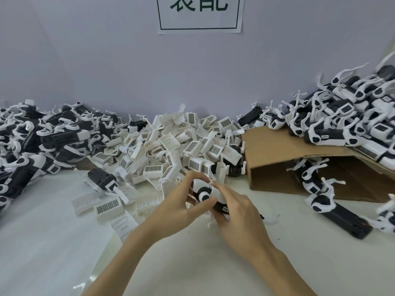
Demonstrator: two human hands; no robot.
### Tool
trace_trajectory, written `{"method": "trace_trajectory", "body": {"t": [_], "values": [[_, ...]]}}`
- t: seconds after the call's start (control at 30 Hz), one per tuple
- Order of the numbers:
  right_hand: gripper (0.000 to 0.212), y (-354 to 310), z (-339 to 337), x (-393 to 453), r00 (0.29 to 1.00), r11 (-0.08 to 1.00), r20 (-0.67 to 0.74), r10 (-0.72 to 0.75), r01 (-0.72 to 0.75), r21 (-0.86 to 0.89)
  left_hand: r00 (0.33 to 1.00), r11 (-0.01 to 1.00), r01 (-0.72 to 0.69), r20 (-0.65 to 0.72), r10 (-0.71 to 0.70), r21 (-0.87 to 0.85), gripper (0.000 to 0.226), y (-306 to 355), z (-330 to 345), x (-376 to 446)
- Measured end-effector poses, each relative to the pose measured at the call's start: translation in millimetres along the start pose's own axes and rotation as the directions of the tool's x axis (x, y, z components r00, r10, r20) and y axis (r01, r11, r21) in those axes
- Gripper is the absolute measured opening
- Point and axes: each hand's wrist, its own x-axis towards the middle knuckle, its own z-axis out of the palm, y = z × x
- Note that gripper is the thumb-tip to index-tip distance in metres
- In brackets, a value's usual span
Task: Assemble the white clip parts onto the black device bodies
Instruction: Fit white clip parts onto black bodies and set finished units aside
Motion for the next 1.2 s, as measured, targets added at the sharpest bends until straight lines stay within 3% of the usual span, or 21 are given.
{"method": "trace_trajectory", "body": {"t": [0.27,0.5,0.57,0.63,0.73,0.8,0.9,1.03,1.13,1.2], "values": [[0.066,-6.8,0.0,-0.4,0.993,0.995,-0.059,-0.1,0.099,-0.006,0.996,0.997,-0.072,-0.056,0.074,0.041,0.03,-2.7,12.6,0.2],[0.064,-3.5,-0.6,1.9,0.965,0.98,-0.172,-0.197,0.186,-0.076,0.999,0.997,-0.044,-0.009,0.044,0.059,0.036,-3.2,10.2,-0.1],[0.067,-1.2,-2.3,2.7,0.985,0.99,-0.107,-0.138,0.14,0.015,0.999,0.998,-0.047,-0.005,0.047,0.037,0.034,-2.0,6.6,0.2],[0.061,0.6,-7.8,4.4,0.992,0.948,0.103,-0.069,0.033,0.315,0.996,0.996,-0.084,-0.011,0.085,0.033,0.035,-1.5,-0.8,-0.2],[0.038,4.3,-25.5,10.7,0.928,0.683,0.369,-0.051,-0.237,0.691,0.984,0.984,-0.174,0.054,0.172,0.047,0.04,-0.4,-17.8,-2.8],[0.038,8.8,-34.3,12.2,0.892,0.63,0.451,-0.033,-0.332,0.702,0.972,0.976,-0.208,0.123,0.199,0.061,0.042,0.2,-25.4,-4.5],[0.026,13.5,-34.6,11.9,0.867,0.711,0.498,-0.021,-0.337,0.617,0.959,0.965,-0.234,0.193,0.208,0.122,0.042,0.0,-28.7,-3.6],[0.023,11.3,-30.4,11.2,0.927,0.72,0.37,0.067,-0.302,0.625,0.952,0.915,-0.306,0.105,0.288,0.261,0.048,-4.5,-31.1,0.2],[0.037,3.0,-26.9,9.8,0.985,0.786,0.153,0.082,-0.158,0.598,0.971,0.959,-0.199,-0.089,0.22,0.2,0.053,-4.2,-26.2,1.3],[0.042,-1.2,-23.8,8.6,0.999,0.86,0.032,0.04,-0.051,0.507,0.978,0.973,-0.144,-0.125,0.167,0.178,0.045,-5.9,-22.1,1.8]]}}
